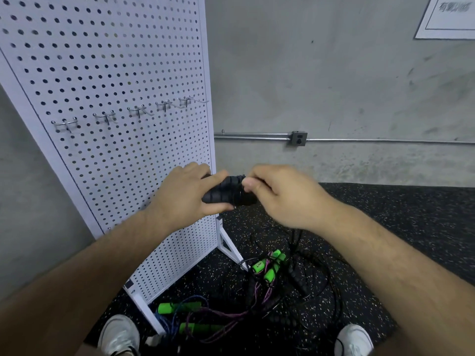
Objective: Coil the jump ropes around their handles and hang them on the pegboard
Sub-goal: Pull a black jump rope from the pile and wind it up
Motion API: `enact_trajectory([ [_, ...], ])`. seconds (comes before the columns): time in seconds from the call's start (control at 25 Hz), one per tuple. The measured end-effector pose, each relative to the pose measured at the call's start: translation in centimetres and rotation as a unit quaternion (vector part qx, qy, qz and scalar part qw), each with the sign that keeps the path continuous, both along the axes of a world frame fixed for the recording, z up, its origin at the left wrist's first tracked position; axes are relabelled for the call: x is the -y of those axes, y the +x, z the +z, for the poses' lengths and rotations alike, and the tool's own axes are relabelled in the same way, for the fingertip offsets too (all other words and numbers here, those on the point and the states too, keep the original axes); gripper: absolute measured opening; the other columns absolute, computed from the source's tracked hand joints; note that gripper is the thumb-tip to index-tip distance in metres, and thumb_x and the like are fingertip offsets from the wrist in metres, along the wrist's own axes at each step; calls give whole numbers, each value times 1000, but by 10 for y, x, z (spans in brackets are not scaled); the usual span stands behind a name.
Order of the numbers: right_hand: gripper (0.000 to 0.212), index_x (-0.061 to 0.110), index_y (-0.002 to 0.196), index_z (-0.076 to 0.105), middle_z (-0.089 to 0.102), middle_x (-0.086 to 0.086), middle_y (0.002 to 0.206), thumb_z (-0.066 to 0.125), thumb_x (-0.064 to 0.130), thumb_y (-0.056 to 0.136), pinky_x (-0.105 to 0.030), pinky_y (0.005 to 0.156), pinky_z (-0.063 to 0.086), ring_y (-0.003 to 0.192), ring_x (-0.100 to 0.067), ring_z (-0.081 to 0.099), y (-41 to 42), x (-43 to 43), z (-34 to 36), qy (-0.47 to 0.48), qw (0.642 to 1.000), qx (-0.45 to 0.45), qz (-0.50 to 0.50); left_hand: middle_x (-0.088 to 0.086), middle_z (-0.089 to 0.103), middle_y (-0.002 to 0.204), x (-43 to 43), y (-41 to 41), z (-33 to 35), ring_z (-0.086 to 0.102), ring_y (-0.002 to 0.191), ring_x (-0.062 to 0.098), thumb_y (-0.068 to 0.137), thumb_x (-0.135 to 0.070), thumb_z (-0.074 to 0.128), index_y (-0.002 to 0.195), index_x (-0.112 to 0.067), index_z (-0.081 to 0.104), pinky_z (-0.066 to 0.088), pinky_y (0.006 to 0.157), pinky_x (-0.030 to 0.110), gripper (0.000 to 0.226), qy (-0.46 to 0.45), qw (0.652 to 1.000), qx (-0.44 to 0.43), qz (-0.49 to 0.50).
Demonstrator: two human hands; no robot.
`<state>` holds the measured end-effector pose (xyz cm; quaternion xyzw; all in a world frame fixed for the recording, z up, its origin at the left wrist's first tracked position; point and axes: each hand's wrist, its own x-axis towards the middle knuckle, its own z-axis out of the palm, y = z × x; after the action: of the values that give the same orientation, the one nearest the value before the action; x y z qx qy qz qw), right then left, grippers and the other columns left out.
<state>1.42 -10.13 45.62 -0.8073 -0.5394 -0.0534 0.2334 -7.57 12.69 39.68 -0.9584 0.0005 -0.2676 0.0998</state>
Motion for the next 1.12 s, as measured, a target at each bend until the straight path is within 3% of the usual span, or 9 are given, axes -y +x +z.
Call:
enact_trajectory([
  [0.2, 19, 31, 95, 66, 63, 17, 81, 56, 47, 97, -35, 70, 50, 82, -11, 60, 42, 4, -4, 26, 999, 16, -21, -7, 57, 92, 15, -2, -1, 49, 82, 13, 84, -79, 49, 132, -27, 62, 36, 71, 30, 73, 7, 996, -17, -90],
  [0.32, 24, 31, 94, 64, 69, 17, 91, 60, 55, 89, -40, 81, 53, 91, -10, 64, 61, 5, -9, 54, 998, -27, -10, -8, 57, 96, 26, -5, 3, 50, 86, 12, 84, -80, 51, 135, -29, 61, 40, 75, 31, 73, -16, 993, -27, -116],
  [0.4, 18, 29, 94, 66, 70, 15, 91, 64, 46, 90, -37, 83, 52, 90, -8, 65, 68, 6, -13, 84, 995, -57, 23, -9, 57, 97, 32, -9, 10, 50, 87, 11, 83, -79, 53, 136, -28, 61, 43, 77, 31, 74, -48, 990, -19, -127],
  [0.56, 7, 21, 93, 69, 70, 4, 86, 65, 26, 96, -24, 80, 48, 81, -4, 62, 74, 2, -20, 134, 980, -135, 51, -13, 57, 105, 43, -20, 25, 48, 97, 7, 84, -75, 55, 139, -31, 53, 42, 88, 27, 70, -126, 983, -38, -126],
  [0.64, 8, 24, 89, 67, 69, 1, 87, 65, 20, 96, -29, 81, 49, 81, -7, 61, 72, -1, -18, 169, 958, -224, 57, -12, 56, 114, 46, -25, 31, 48, 105, 8, 88, -70, 54, 145, -29, 46, 40, 94, 24, 70, -162, 977, -39, -133],
  [0.72, 16, 22, 82, 64, 64, 5, 81, 63, 10, 94, -21, 75, 49, 76, -4, 60, 61, -6, -22, 148, 934, -318, 63, -11, 54, 119, 45, -26, 37, 47, 109, 8, 90, -69, 51, 149, -28, 42, 38, 96, 24, 72, -165, 978, -20, -123],
  [0.8, 27, 21, 77, 60, 57, 6, 69, 50, 11, 101, -19, 59, 47, 60, -7, 54, 40, -14, -36, 40, 958, -285, 3, -9, 54, 117, 39, -23, 39, 46, 107, 9, 90, -70, 47, 148, -30, 41, 40, 93, 28, 71, -150, 985, 1, -87],
  [0.88, 32, 19, 83, 61, 53, 4, 66, 40, 22, 106, -22, 51, 41, 53, -7, 47, 23, -25, -51, 7, 961, -278, -10, -8, 55, 114, 30, -20, 38, 47, 105, 11, 88, -71, 46, 146, -32, 42, 42, 90, 31, 70, -135, 989, 13, -50],
  [1.12, 33, 21, 97, 61, 57, 6, 75, 36, 39, 108, -25, 60, 41, 62, -6, 50, -5, -31, -52, -12, 965, -262, 21, -6, 55, 107, 4, -6, 29, 48, 99, 15, 89, -68, 54, 146, -32, 45, 47, 87, 39, 69, -101, 994, 25, 40],
])
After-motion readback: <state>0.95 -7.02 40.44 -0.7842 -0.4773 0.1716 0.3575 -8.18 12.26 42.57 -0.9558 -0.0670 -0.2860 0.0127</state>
